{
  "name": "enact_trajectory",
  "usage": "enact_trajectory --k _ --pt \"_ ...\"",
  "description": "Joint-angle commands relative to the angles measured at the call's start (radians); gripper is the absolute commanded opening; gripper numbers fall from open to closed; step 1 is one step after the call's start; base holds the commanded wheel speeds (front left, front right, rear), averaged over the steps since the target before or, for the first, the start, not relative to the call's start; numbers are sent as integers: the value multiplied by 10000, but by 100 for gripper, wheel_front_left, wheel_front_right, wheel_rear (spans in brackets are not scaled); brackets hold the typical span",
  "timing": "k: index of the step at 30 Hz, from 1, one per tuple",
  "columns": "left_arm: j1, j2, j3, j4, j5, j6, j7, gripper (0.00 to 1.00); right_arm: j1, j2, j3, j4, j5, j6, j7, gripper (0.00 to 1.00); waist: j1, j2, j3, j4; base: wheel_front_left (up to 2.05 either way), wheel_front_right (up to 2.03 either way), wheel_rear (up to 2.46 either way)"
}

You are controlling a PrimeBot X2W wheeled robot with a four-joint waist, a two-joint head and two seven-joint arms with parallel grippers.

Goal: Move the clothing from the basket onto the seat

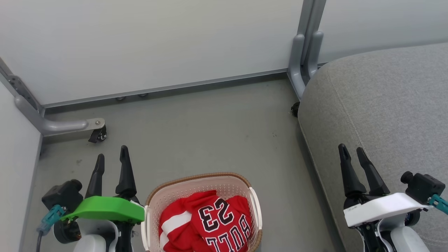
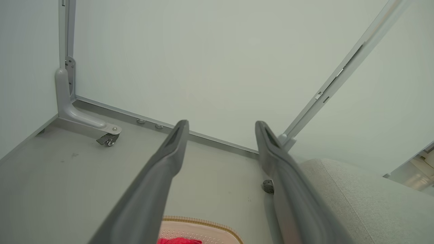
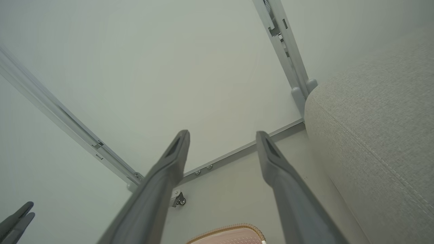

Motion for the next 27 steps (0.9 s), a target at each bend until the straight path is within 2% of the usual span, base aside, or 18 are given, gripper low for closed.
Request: enact_trajectory --k 1,27 --pt "-245 80 -31 -80 307 43 -101 100 51 3 -57 -120 -342 6 -80 100 0 41 -1 4 0 0 0" --pt "-195 93 -445 -14 2710 9 -713 100 217 287 -236 -175 -3213 5 -372 100 0 57 25 103 0 0 0"
